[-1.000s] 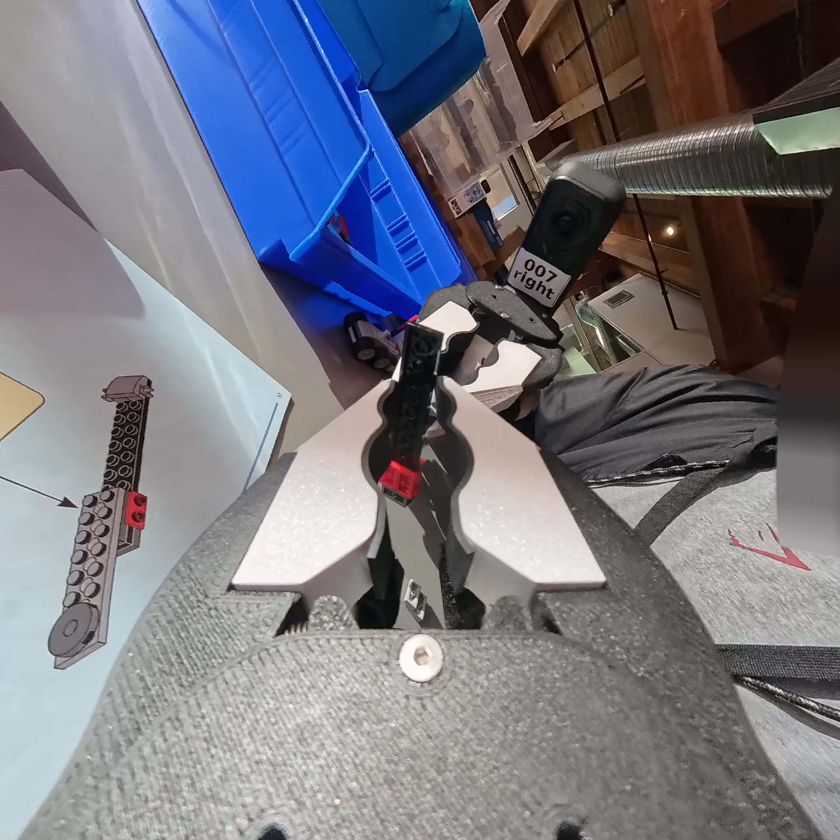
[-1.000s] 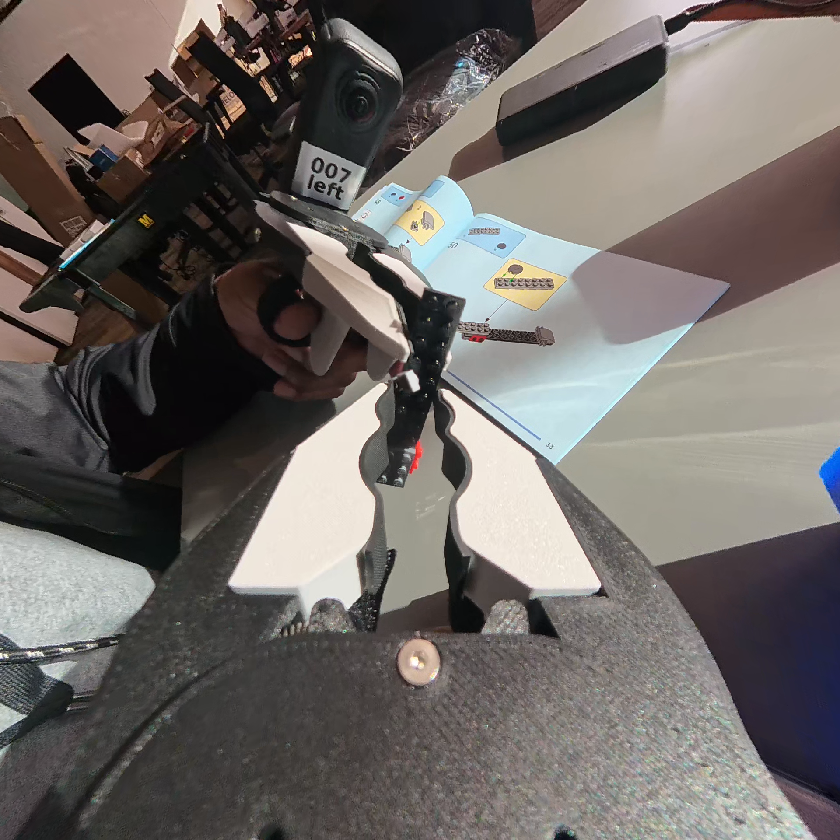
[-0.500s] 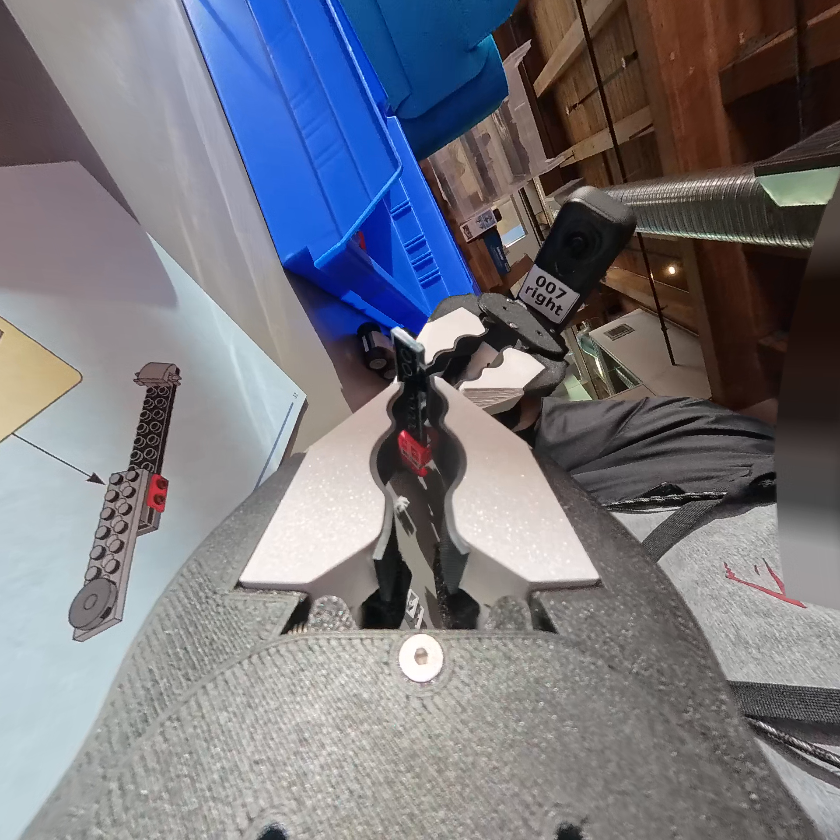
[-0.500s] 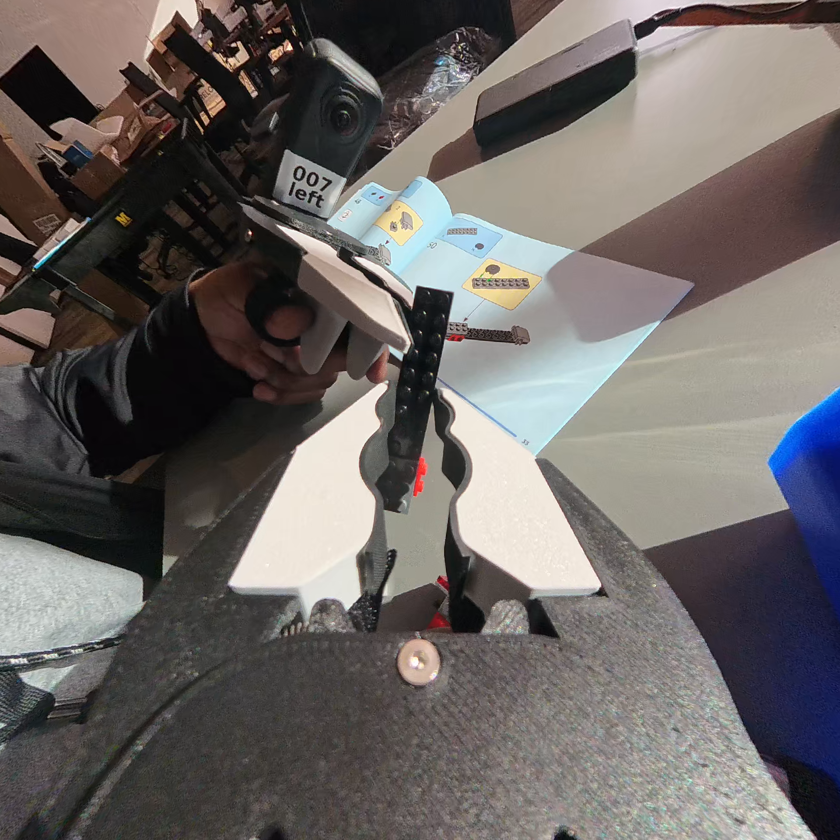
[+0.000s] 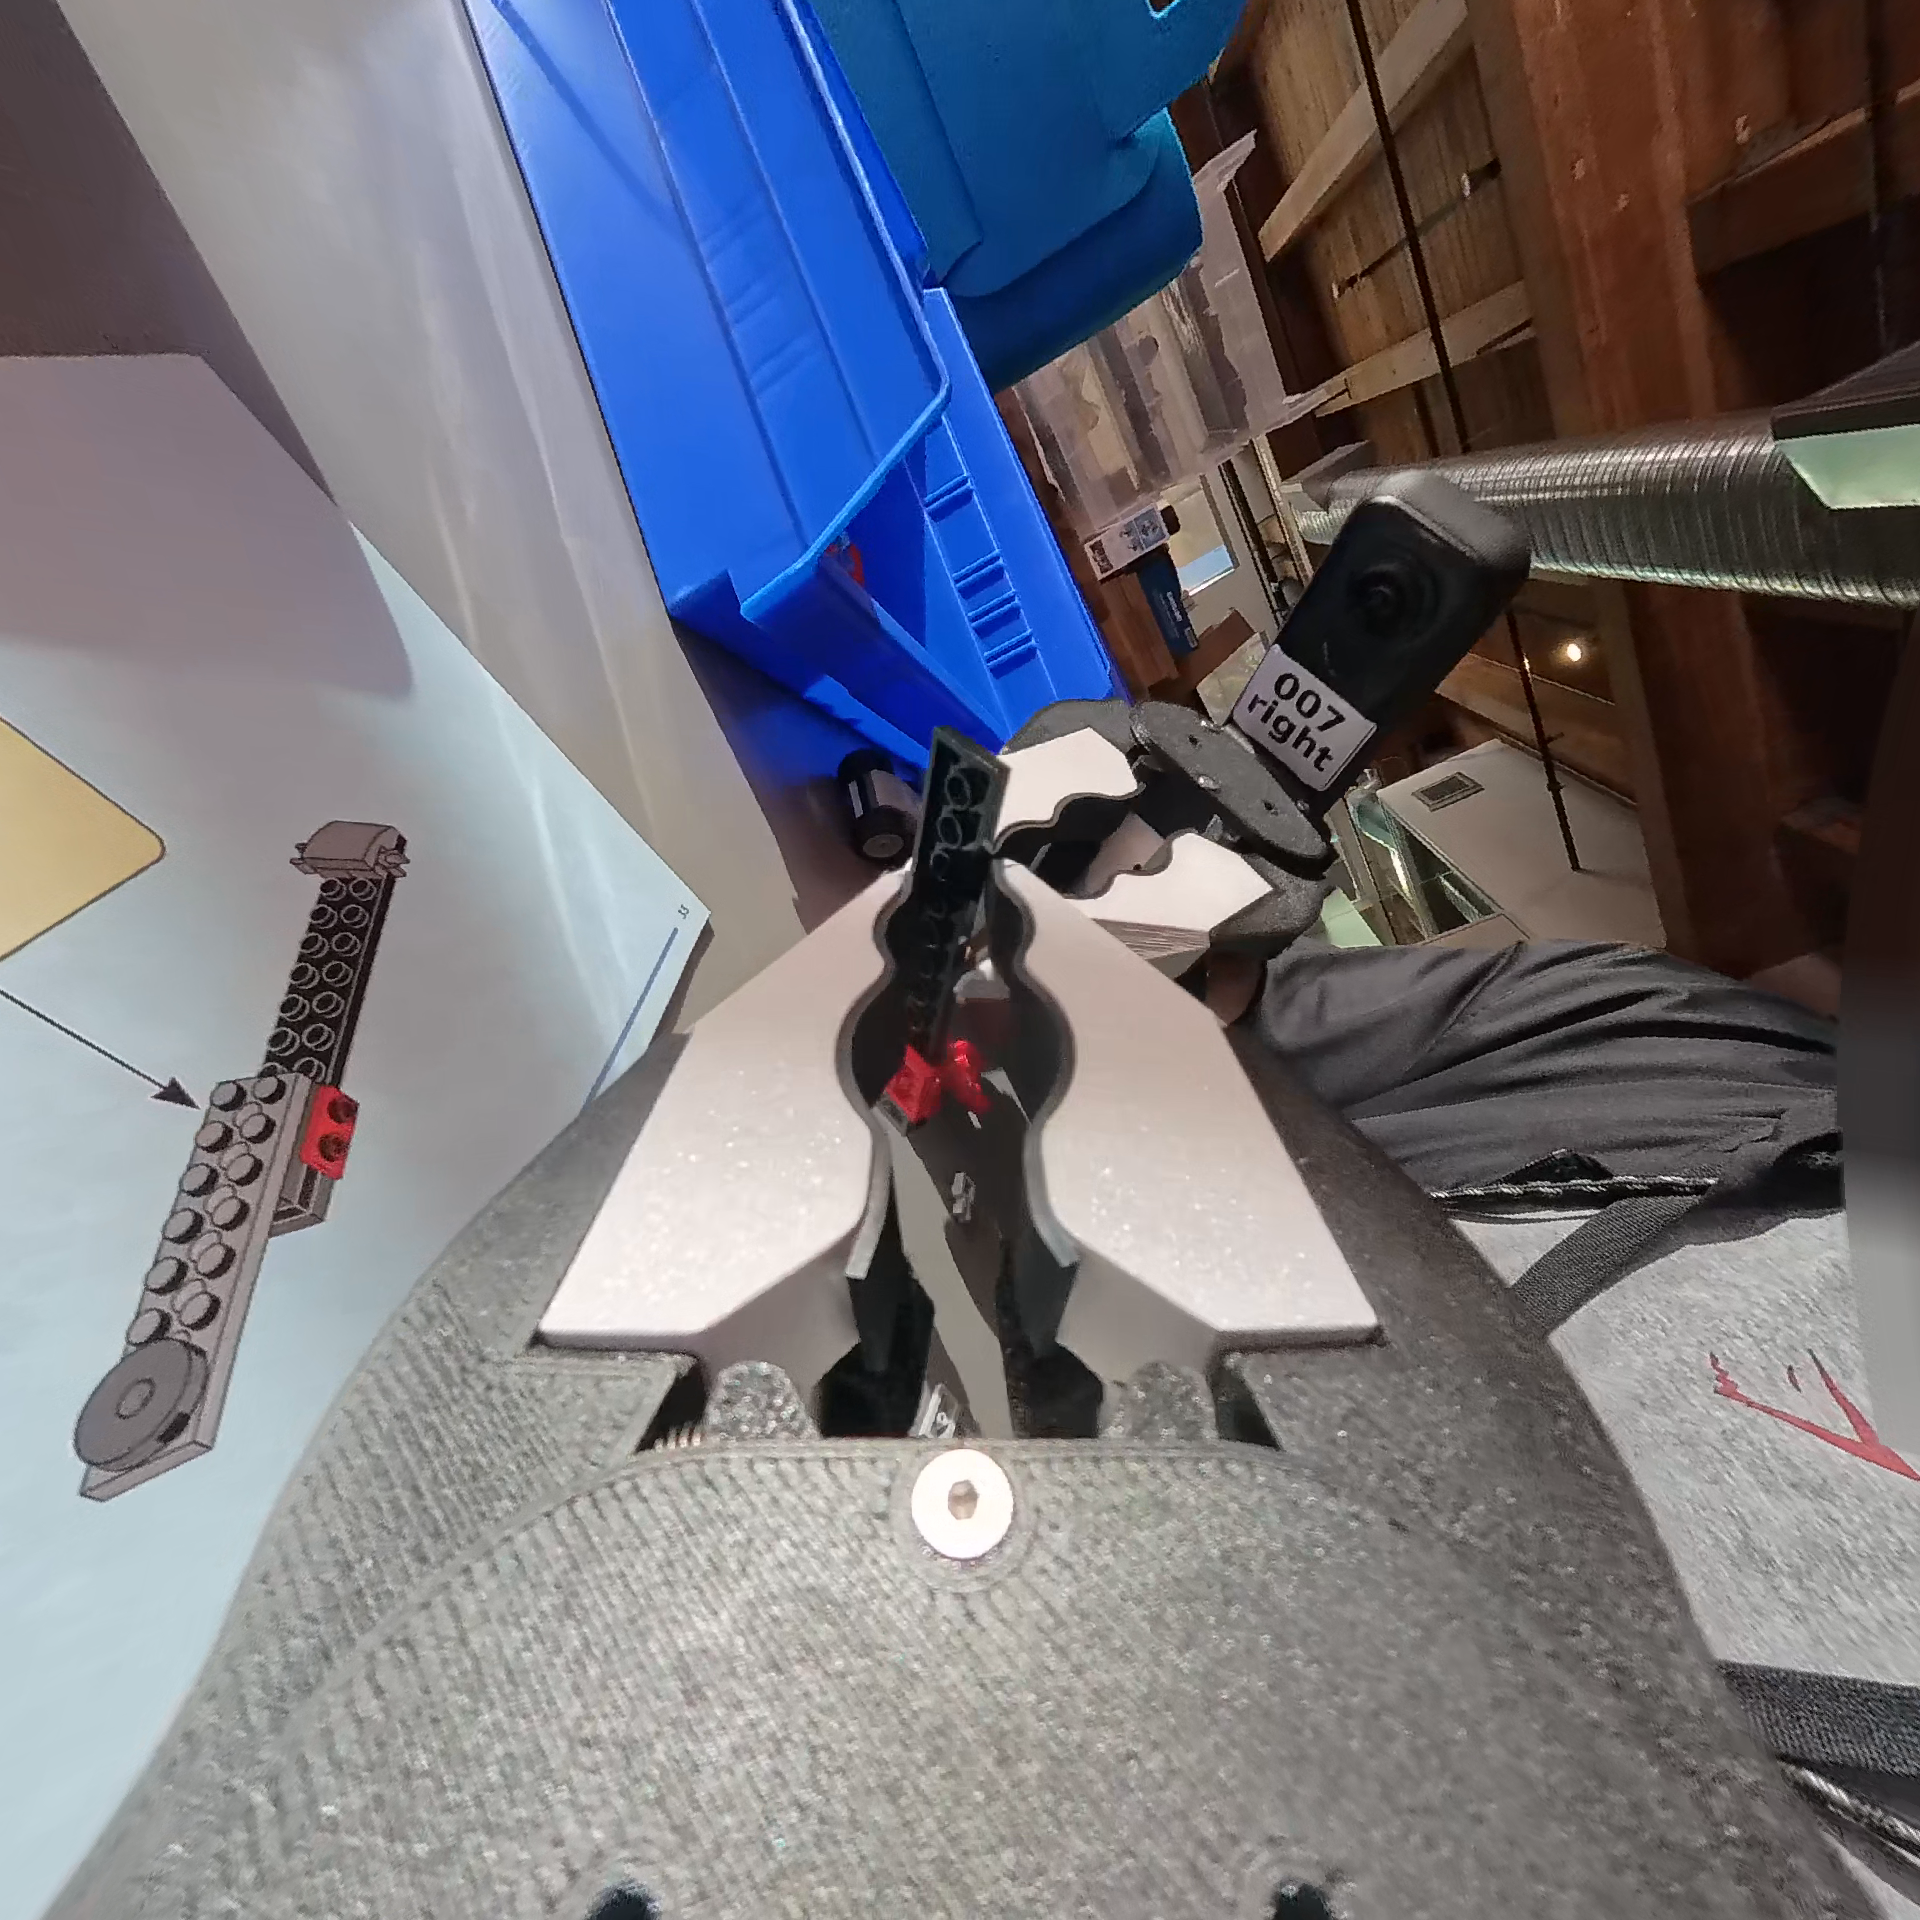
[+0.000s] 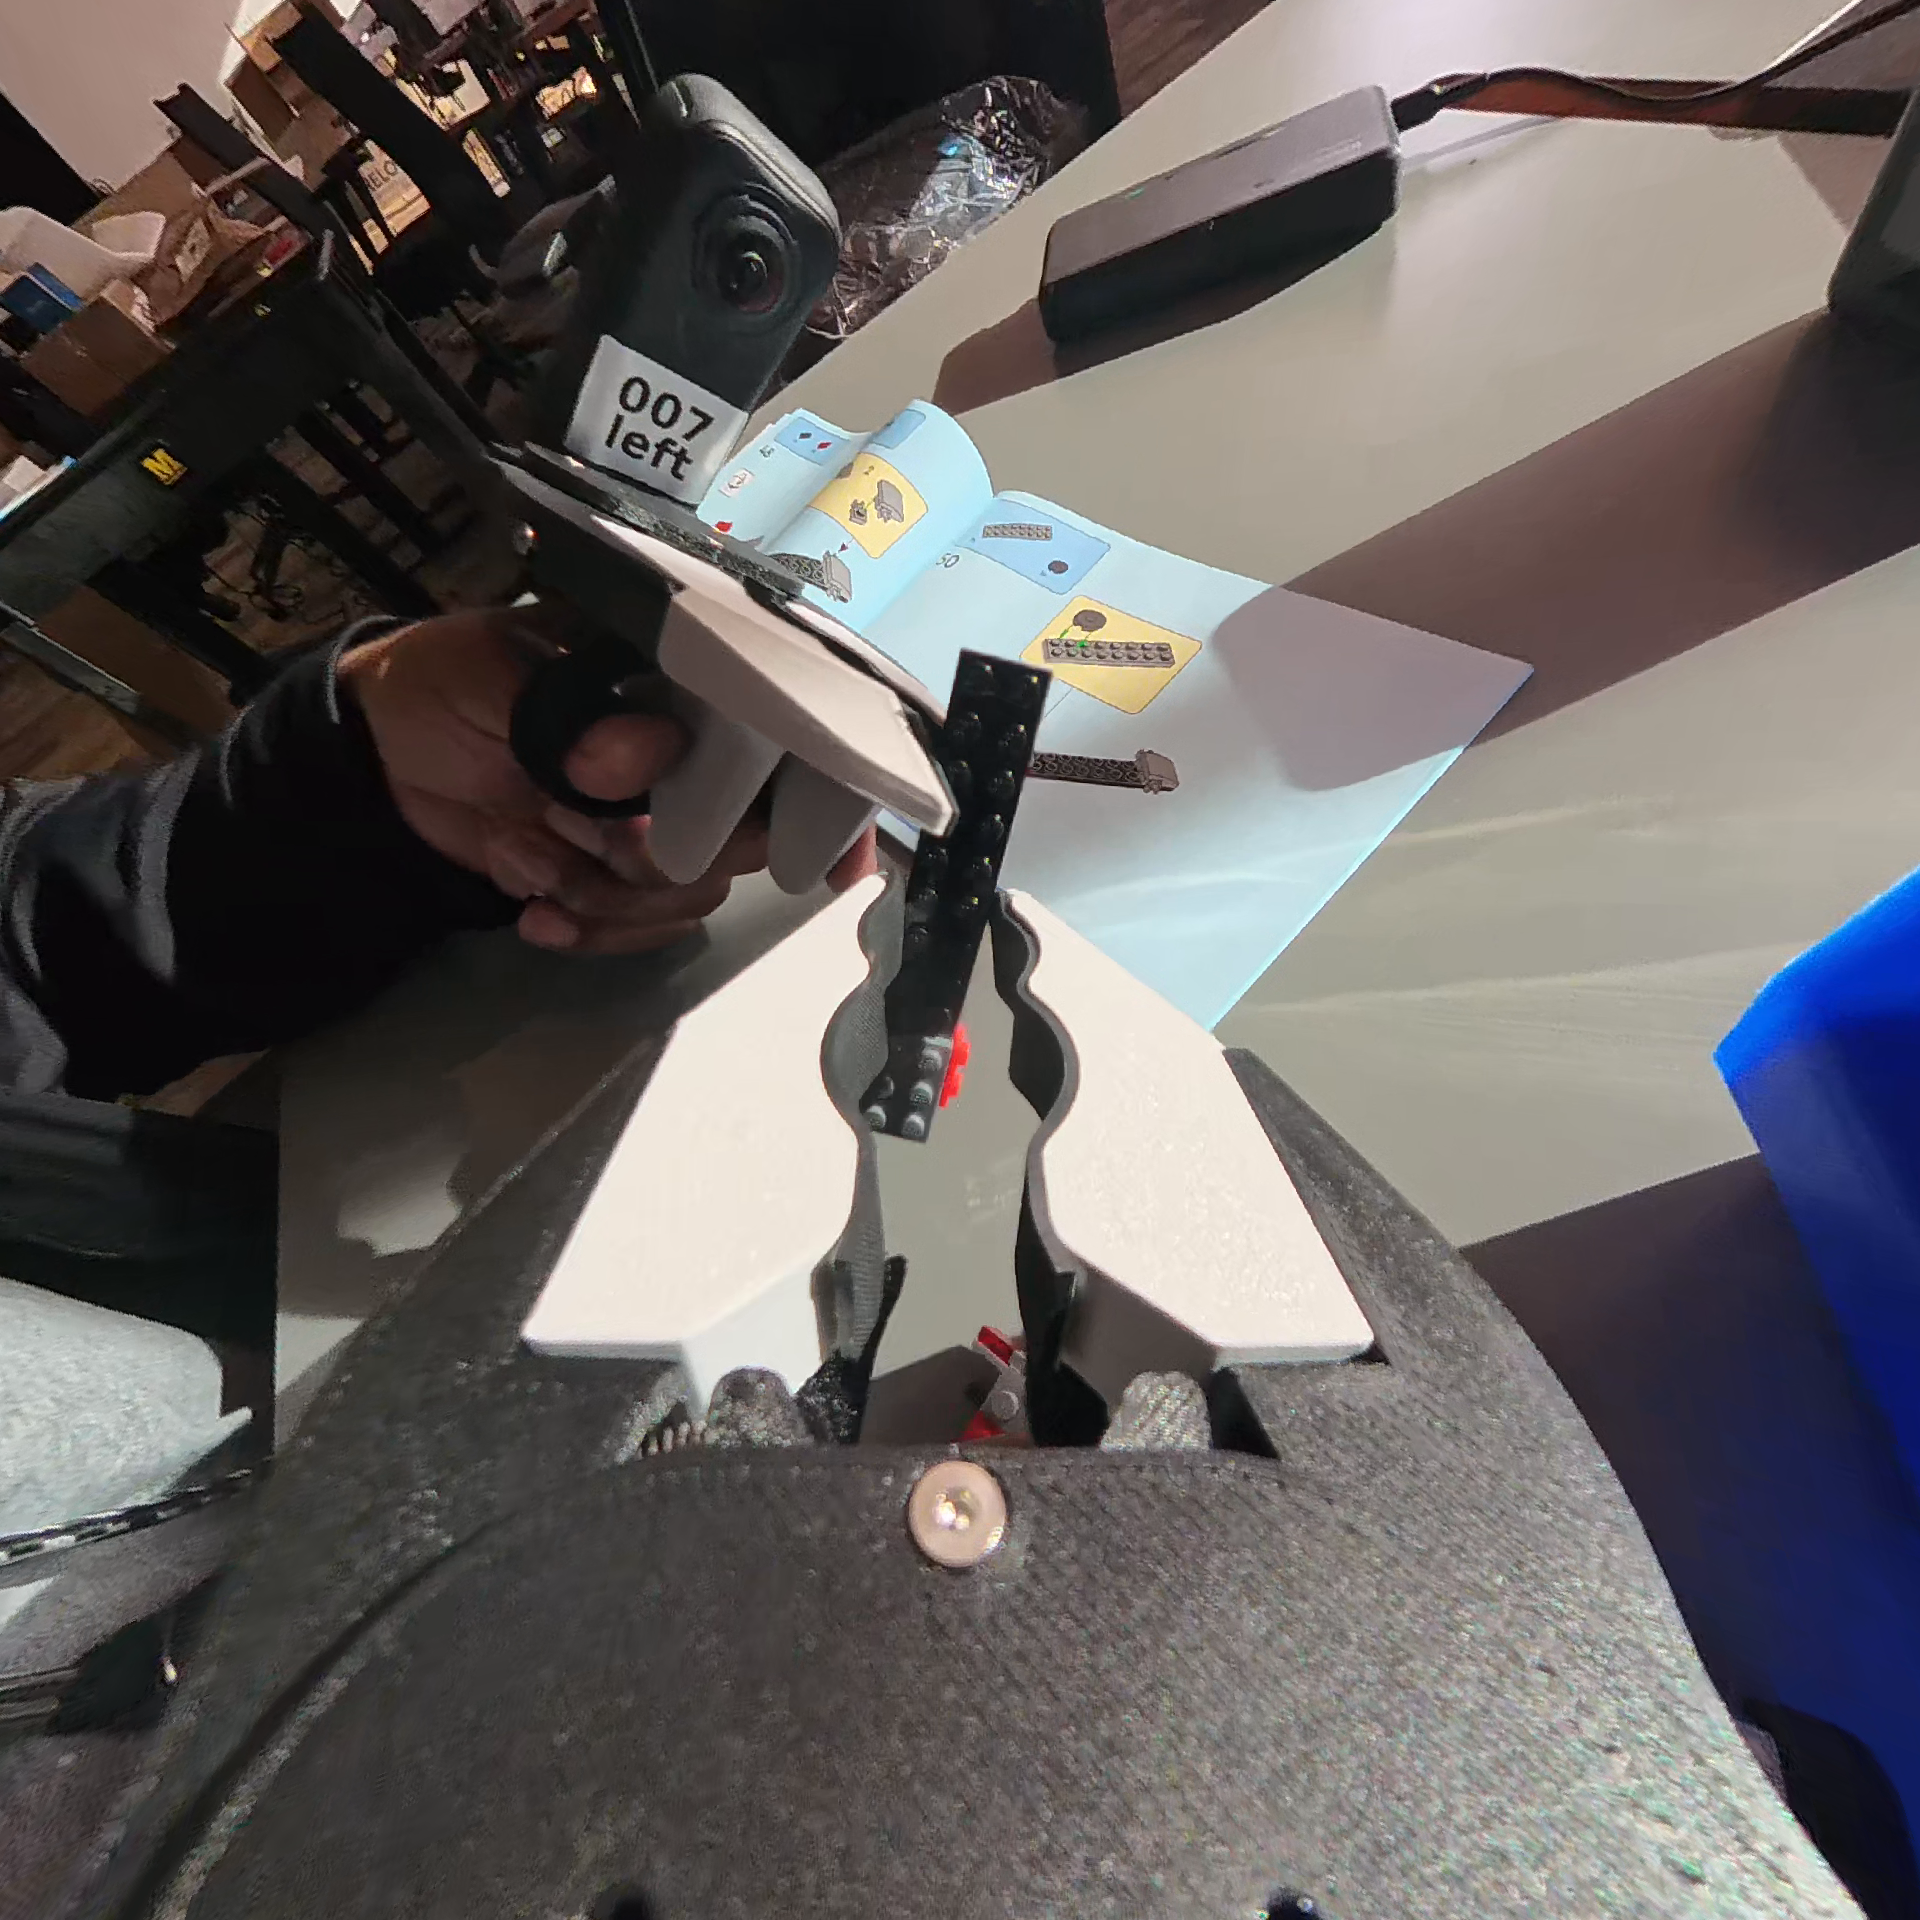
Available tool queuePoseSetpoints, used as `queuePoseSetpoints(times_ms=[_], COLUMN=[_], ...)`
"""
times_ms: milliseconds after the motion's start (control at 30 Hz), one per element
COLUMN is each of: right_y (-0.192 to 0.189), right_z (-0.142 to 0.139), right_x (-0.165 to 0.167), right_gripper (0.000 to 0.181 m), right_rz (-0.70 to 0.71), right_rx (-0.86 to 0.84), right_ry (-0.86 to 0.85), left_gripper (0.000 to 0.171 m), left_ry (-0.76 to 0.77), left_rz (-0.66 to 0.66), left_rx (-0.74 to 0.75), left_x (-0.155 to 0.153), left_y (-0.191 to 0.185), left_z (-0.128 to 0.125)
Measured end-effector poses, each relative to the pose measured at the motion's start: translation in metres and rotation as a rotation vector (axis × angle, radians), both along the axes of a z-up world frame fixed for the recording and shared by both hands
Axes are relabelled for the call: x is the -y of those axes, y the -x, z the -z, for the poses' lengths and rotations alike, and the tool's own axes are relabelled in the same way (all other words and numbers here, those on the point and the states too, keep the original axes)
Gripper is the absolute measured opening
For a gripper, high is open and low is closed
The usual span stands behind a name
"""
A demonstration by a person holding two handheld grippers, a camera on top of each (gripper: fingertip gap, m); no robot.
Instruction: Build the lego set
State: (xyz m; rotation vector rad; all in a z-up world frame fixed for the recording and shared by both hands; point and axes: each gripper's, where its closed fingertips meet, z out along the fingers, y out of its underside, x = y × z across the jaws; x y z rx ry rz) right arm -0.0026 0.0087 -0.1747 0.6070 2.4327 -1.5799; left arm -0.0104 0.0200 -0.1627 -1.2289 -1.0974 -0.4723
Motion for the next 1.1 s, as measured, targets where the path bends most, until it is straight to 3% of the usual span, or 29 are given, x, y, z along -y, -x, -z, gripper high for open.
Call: queuePoseSetpoints(times_ms=[133, 233, 400, 533, 667, 1100], right_y=[0.000, 0.001, -0.003, -0.020, -0.027, -0.027], right_z=[-0.007, -0.011, -0.032, -0.050, -0.052, -0.042], right_x=[0.001, 0.001, 0.002, 0.003, 0.005, 0.006], right_gripper=[0.019, 0.031, 0.041, 0.030, 0.007, 0.005], right_rz=[-0.013, -0.009, -0.054, -0.171, -0.187, -0.166], right_rx=[-0.003, 0.015, 0.234, 0.438, 0.451, 0.483], right_ry=[0.039, 0.058, 0.216, 0.348, 0.371, 0.326], left_gripper=[0.011, 0.010, 0.010, 0.006, 0.006, 0.006], left_ry=[-0.038, -0.100, -0.263, -0.335, -0.317, -0.271], left_rz=[-0.025, -0.037, 0.025, 0.083, 0.096, 0.092], left_rx=[-0.014, -0.013, -0.039, -0.097, -0.098, -0.074], left_x=[0.005, 0.010, 0.011, 0.007, 0.002, -0.001], left_y=[0.003, 0.005, -0.003, -0.013, -0.015, -0.014], left_z=[-0.006, -0.014, -0.038, -0.054, -0.051, -0.044])
